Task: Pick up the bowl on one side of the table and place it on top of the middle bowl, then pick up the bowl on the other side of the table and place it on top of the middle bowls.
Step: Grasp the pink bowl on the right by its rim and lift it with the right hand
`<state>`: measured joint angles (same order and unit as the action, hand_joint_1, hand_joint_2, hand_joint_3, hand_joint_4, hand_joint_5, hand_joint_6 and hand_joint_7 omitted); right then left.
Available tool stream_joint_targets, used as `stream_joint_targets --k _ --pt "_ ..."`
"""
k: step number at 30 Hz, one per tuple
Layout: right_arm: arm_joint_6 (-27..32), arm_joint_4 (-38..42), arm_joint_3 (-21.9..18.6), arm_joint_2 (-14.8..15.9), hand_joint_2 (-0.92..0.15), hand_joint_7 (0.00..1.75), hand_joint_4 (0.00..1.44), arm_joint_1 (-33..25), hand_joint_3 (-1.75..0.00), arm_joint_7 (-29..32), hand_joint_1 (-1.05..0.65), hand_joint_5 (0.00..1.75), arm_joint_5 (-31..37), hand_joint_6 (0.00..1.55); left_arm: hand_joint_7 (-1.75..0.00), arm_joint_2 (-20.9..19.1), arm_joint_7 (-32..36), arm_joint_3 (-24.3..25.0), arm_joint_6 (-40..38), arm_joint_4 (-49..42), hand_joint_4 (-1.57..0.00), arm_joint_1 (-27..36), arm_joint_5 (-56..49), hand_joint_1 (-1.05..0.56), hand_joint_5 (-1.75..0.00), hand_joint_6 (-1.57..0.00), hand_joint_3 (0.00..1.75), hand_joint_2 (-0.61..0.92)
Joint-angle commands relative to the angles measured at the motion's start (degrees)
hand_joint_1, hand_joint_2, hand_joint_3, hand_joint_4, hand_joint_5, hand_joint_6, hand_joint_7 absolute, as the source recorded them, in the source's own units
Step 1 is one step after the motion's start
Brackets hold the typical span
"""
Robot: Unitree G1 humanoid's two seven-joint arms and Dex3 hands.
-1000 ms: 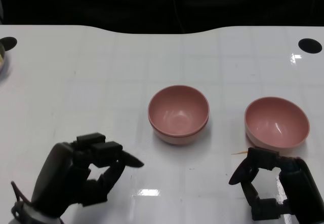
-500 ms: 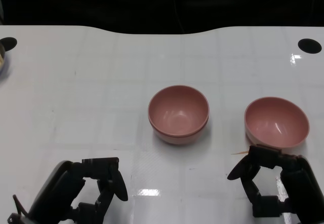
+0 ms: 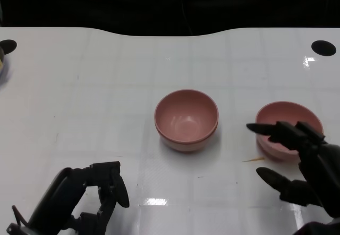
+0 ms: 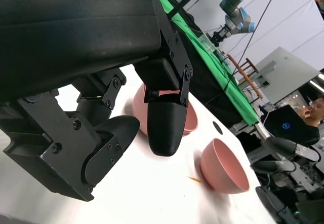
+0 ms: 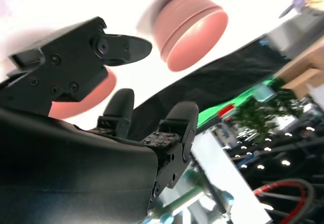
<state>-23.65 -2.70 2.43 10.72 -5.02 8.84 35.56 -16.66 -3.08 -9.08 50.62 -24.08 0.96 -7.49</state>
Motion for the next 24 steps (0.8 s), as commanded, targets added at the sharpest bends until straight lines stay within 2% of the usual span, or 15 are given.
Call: stream_joint_targets --k 1,6,12,18,24 --pt "7.73 -5.04 -0.72 1.63 -0.83 0.33 0.05 -1.27 -0.04 -2.54 -0.36 0.91 3.23 0.22 -1.49 0.10 -0.84 0.87 -0.17 -0.16 -0.87 -0.31 -0.39 -0.02 -1.75 -0.84 1.50 0.33" --pt "15.61 -8.22 1.15 3.23 -0.82 0.25 0.09 -1.11 0.00 -3.33 -0.43 0.81 11.43 0.24 -1.48 0.82 -1.87 1.07 -0.43 0.10 -0.86 -0.51 -0.08 0.01 -1.75 -0.84 1.49 0.34" --pt "22.24 -7.61 4.03 4.79 -0.83 0.16 0.18 0.74 0.00 -3.76 -0.46 0.69 18.61 0.36 -1.49 1.06 -2.15 1.52 -0.18 0.23 -0.85 -0.38 -0.63 0.01 -1.75 -0.82 1.49 0.34" --pt "26.65 -2.16 7.19 6.03 -0.83 0.11 0.24 4.40 0.00 -2.53 -0.46 0.63 23.35 0.42 -1.48 1.18 -2.69 1.78 -0.53 0.55 -0.84 -0.15 -0.39 0.02 -1.75 -0.83 1.45 0.37" --pt "29.18 6.16 10.24 6.83 -0.85 0.03 0.35 9.69 0.00 -2.52 -0.43 0.45 23.72 0.45 -1.47 1.19 -2.95 1.86 -1.51 1.53 -0.83 0.38 -0.81 0.02 -1.75 -0.83 1.48 0.35"
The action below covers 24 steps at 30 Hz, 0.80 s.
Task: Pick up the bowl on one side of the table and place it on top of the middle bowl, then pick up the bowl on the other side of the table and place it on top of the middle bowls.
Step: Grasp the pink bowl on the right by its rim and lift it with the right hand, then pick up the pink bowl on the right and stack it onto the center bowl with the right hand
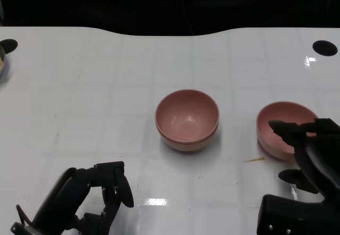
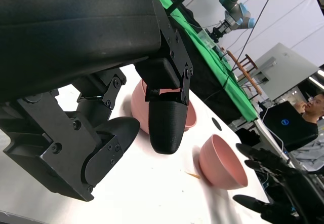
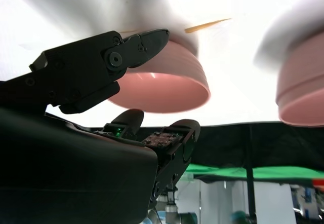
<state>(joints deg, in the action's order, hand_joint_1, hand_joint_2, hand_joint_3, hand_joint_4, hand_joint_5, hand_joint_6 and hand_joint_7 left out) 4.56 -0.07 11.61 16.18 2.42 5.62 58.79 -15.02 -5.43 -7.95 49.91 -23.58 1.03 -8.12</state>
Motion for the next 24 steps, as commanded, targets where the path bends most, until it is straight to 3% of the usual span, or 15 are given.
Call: stream_joint_targets --k 1,6,10,11,12,13,14,15,16,17,19,21,24 --pt "1.28 5.25 1.75 1.45 -0.86 0.03 0.40 3.23 0.00 1.22 -0.42 0.41 0.70 0.48 -1.47 -0.44 -0.65 0.71 -0.84 1.15 -0.83 0.39 -0.21 0.02 -1.75 -0.83 1.48 0.34" --pt "1.70 12.61 4.66 1.92 -0.87 0.04 0.53 7.34 0.00 3.10 -0.39 0.30 0.45 0.59 -1.47 -0.38 -1.27 0.56 -1.52 2.24 -0.83 0.93 -0.04 0.01 -1.75 -0.82 1.49 0.33" --pt "-0.18 19.90 7.00 2.40 -0.87 0.05 0.85 10.65 0.00 7.71 -0.28 0.24 -0.03 0.81 -1.46 -0.28 -1.63 0.60 -1.72 2.59 -0.84 1.09 -0.07 0.01 -1.74 -0.82 1.49 0.33" --pt "-0.78 21.30 7.44 2.56 -0.87 0.08 1.00 11.27 0.00 8.82 -0.24 0.26 -0.34 0.94 -1.45 -0.27 -1.68 0.61 -1.73 2.61 -0.85 1.09 -0.10 0.01 -1.72 -0.83 1.49 0.32" --pt "-3.00 23.76 7.50 2.44 -0.86 0.08 1.05 12.07 0.00 12.26 -0.22 0.27 -1.38 0.99 -1.45 -0.30 -1.80 0.61 -1.77 2.62 -0.86 1.08 -0.08 0.01 -1.71 -0.83 1.50 0.32" --pt "-4.96 25.97 7.60 2.31 -0.84 0.21 0.99 12.77 -0.02 15.70 -0.18 0.86 -2.18 1.11 -1.44 -0.32 -1.91 0.62 -1.80 2.64 -0.86 1.09 -0.04 0.01 -1.71 -0.83 1.50 0.32" --pt "-6.39 27.73 7.78 2.26 -0.85 0.81 0.94 13.37 -0.03 18.40 -0.12 1.38 -2.69 1.02 -1.44 -0.32 -2.02 0.63 -1.81 2.65 -0.87 1.09 0.00 0.00 -1.70 -0.84 1.50 0.32" --pt "-7.42 29.10 8.12 2.33 -0.85 1.16 0.93 13.95 -0.03 20.44 -0.11 1.56 -2.91 0.91 -1.44 -0.34 -2.16 0.64 -1.82 2.66 -0.87 1.10 0.09 0.00 -1.70 -0.84 1.49 0.32" --pt "-8.21 29.87 8.65 2.65 -0.87 1.42 0.93 14.45 -0.03 22.29 -0.11 1.67 -2.65 0.82 -1.43 -0.33 -2.22 0.66 -1.77 2.64 -0.88 1.10 0.12 0.00 -1.69 -0.85 1.49 0.32" --pt "-8.78 30.42 9.12 2.94 -0.87 1.51 0.93 14.87 -0.03 23.77 -0.11 1.71 -2.44 0.78 -1.42 -0.31 -2.26 0.68 -1.73 2.60 -0.89 1.09 0.13 0.00 -1.68 -0.85 1.49 0.32" --pt "-9.69 30.85 9.79 3.37 -0.87 1.58 0.94 15.57 -0.03 26.18 -0.12 1.74 -2.30 0.75 -1.42 -0.22 -2.38 0.72 -1.59 2.49 -0.89 1.04 0.15 0.00 -1.67 -0.86 1.50 0.32" --pt "-10.34 30.59 10.30 3.76 -0.86 1.48 0.94 16.27 -0.02 28.21 -0.17 1.74 -1.93 0.78 -1.42 -0.16 -2.54 0.69 -1.44 2.28 -0.90 0.90 0.20 0.00 -1.67 -0.86 1.50 0.32" --pt "-11.30 29.68 10.82 4.25 -0.85 1.68 0.95 17.19 -0.02 31.08 -0.16 1.75 -1.51 0.73 -1.43 -0.09 -3.19 0.56 -1.90 2.38 -0.89 0.92 0.83 0.00 -1.68 -0.86 1.51 0.32"
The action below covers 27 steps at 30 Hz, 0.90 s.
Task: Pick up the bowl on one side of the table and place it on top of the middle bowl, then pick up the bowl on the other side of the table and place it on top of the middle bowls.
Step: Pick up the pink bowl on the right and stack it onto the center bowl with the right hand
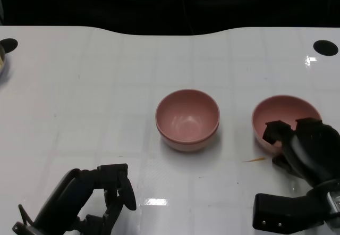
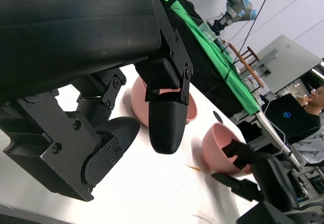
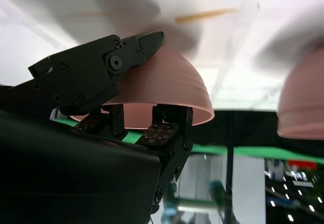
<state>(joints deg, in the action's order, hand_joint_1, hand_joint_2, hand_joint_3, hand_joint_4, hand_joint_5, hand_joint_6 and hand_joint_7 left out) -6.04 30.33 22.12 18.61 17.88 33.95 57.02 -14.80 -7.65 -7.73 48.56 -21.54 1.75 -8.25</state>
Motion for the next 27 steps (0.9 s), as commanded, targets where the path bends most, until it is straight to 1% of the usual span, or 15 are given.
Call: stream_joint_targets --k 1,6,7,8,10,14,17,18,19,20,21,22,24,27 --pt "-0.78 -1.56 0.41 1.97 -0.85 1.71 0.96 1.94 -0.01 3.34 -0.16 1.75 0.39 0.72 -1.43 -0.29 -1.04 0.37 -0.45 0.27 -0.88 0.18 0.94 0.00 -1.68 -0.85 1.52 0.32" --pt "-2.34 -6.07 0.17 2.23 -0.82 1.74 0.97 2.33 0.00 3.03 -0.13 1.75 -1.47 0.72 -1.44 -0.21 -0.86 0.69 -0.37 0.16 -0.88 0.03 0.28 0.01 -1.68 -0.85 1.50 0.32" --pt "-2.50 -6.99 0.17 2.19 -0.81 1.73 0.96 2.45 0.00 2.68 -0.12 1.75 -1.63 0.73 -1.44 -0.17 -0.92 0.72 -0.28 -0.05 -0.89 -0.10 0.31 0.00 -1.68 -0.85 1.50 0.32" --pt "-2.61 -7.73 0.17 2.17 -0.81 1.68 0.96 2.52 0.00 2.36 -0.11 1.75 -1.75 0.75 -1.44 -0.13 -1.00 0.74 -0.13 -0.29 -0.89 -0.22 0.38 0.01 -1.68 -0.85 1.51 0.32" --pt "-2.81 -9.32 0.22 1.72 -0.81 1.67 0.96 2.86 -0.01 1.60 -0.10 1.75 -2.14 0.76 -1.44 -0.11 -1.29 0.71 -0.49 -0.34 -0.88 -0.29 0.54 0.01 -1.68 -0.84 1.51 0.32" --pt "-5.20 -10.69 0.38 0.43 -0.83 1.68 0.98 4.23 -0.02 1.30 -0.09 1.75 -3.78 0.78 -1.44 -0.18 -1.06 0.82 -0.38 -0.68 -0.88 -0.53 -0.09 0.02 -1.68 -0.84 1.51 0.32" --pt "-6.25 -10.90 0.68 -0.46 -0.84 1.61 1.00 5.35 -0.05 1.04 -0.10 1.75 -4.25 0.83 -1.45 -0.18 -1.12 0.86 -1.07 -0.32 -0.88 -0.44 -0.26 0.02 -1.69 -0.83 1.51 0.32" --pt "-6.38 -11.13 0.90 -0.85 -0.82 1.62 1.00 5.82 -0.13 0.42 -0.10 1.75 -4.30 0.82 -1.45 -0.19 -1.31 0.82 -1.13 -0.31 -0.88 -0.42 -0.09 0.02 -1.68 -0.83 1.51 0.32" --pt "-6.39 -11.36 1.08 -1.23 -0.62 1.63 0.99 6.21 -0.56 -0.07 -0.11 1.75 -4.25 0.82 -1.45 -0.23 -1.48 0.77 -1.16 -0.31 -0.88 -0.41 0.05 0.02 -1.68 -0.83 1.51 0.33" --pt "-6.41 -11.53 1.27 -1.65 -0.45 1.63 0.99 6.60 -0.91 -0.30 -0.12 1.75 -4.09 0.82 -1.45 -0.31 -1.62 0.72 -1.23 -0.26 -0.88 -0.37 0.11 0.03 -1.68 -0.83 1.51 0.33" --pt "-6.45 -11.64 1.41 -2.04 -0.33 1.64 0.98 6.92 -1.11 -0.51 -0.14 1.75 -4.02 0.81 -1.45 -0.35 -1.84 0.67 -1.27 -0.23 -0.87 -0.34 0.28 0.03 -1.67 -0.82 1.51 0.33" --pt "-6.87 -11.48 1.60 -2.41 -0.30 1.66 0.98 7.35 -1.16 -0.34 -0.15 1.75 -3.99 0.80 -1.45 -0.38 -2.08 0.67 -1.29 -0.15 -0.87 -0.29 0.45 0.03 -1.67 -0.82 1.51 0.33" --pt "-7.86 -10.87 2.10 -3.28 -0.27 1.69 0.99 8.42 -1.20 -0.38 -0.14 1.75 -4.16 0.79 -1.45 -0.37 -2.24 0.78 -1.20 -0.22 -0.87 -0.27 0.45 0.04 -1.67 -0.82 1.51 0.33" --pt "-9.20 -9.61 2.65 -4.48 -0.26 1.69 0.99 9.85 -1.21 -0.88 -0.12 1.75 -4.82 0.79 -1.45 -0.24 -2.35 0.83 -0.95 -0.40 -0.87 -0.35 0.41 0.04 -1.69 -0.82 1.50 0.33"
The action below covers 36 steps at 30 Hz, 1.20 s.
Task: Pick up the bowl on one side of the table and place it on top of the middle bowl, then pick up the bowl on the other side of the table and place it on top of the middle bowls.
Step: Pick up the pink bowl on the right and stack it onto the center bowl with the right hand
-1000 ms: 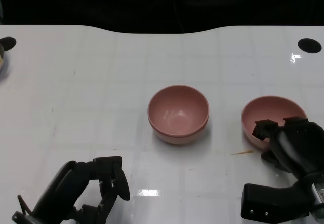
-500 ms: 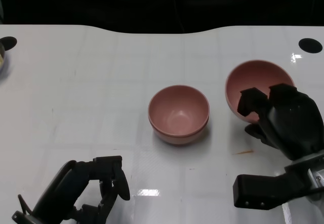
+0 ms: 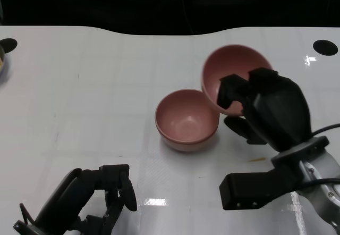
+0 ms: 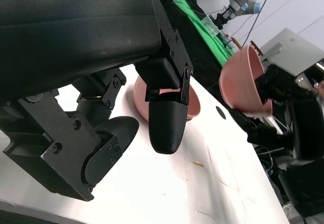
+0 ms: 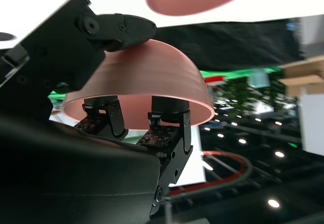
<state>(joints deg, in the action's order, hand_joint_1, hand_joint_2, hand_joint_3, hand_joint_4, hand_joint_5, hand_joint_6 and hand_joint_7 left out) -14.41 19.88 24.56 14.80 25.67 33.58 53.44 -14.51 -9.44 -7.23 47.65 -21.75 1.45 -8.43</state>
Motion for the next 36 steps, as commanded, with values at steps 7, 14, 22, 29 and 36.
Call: stream_joint_targets --k 7,14,22,29,36 --pt "-3.49 5.46 1.09 -3.43 -0.31 1.63 0.97 5.47 -1.24 -4.61 -0.12 1.75 -4.53 0.81 -1.46 -0.50 -0.26 -0.04 1.19 -1.08 -0.84 -0.41 -0.80 0.03 -1.71 -0.81 1.49 0.34" --pt "-7.60 12.78 2.64 -5.34 -0.34 1.56 0.94 9.29 -1.22 -6.54 -0.13 1.75 -6.28 0.81 -1.50 -0.08 0.05 -0.37 0.91 -0.58 -0.82 -0.12 -1.81 0.02 -1.75 -0.79 1.49 0.35" --pt "-8.27 19.05 4.53 -7.29 -0.43 1.57 0.93 12.08 -1.11 -6.93 -0.14 1.75 -6.01 0.79 -1.53 0.36 0.10 -0.49 0.12 0.30 -0.82 0.18 -2.90 -0.01 -1.75 -0.78 1.50 0.35" --pt "-9.46 21.43 5.49 -7.33 -0.55 1.07 0.89 12.67 -0.68 -9.21 -0.18 1.51 -7.12 0.89 -1.54 0.37 -0.12 -0.79 -1.41 1.26 -0.81 0.41 -3.07 -0.01 -1.75 -0.77 1.49 0.35" --pt "-7.02 18.86 5.77 -6.16 -0.91 0.03 0.58 11.74 -0.11 -14.99 -0.42 0.38 -6.46 0.66 -1.53 0.17 0.06 -1.03 -1.31 1.33 -0.81 0.30 -3.36 -0.01 -1.75 -0.77 1.49 0.35"
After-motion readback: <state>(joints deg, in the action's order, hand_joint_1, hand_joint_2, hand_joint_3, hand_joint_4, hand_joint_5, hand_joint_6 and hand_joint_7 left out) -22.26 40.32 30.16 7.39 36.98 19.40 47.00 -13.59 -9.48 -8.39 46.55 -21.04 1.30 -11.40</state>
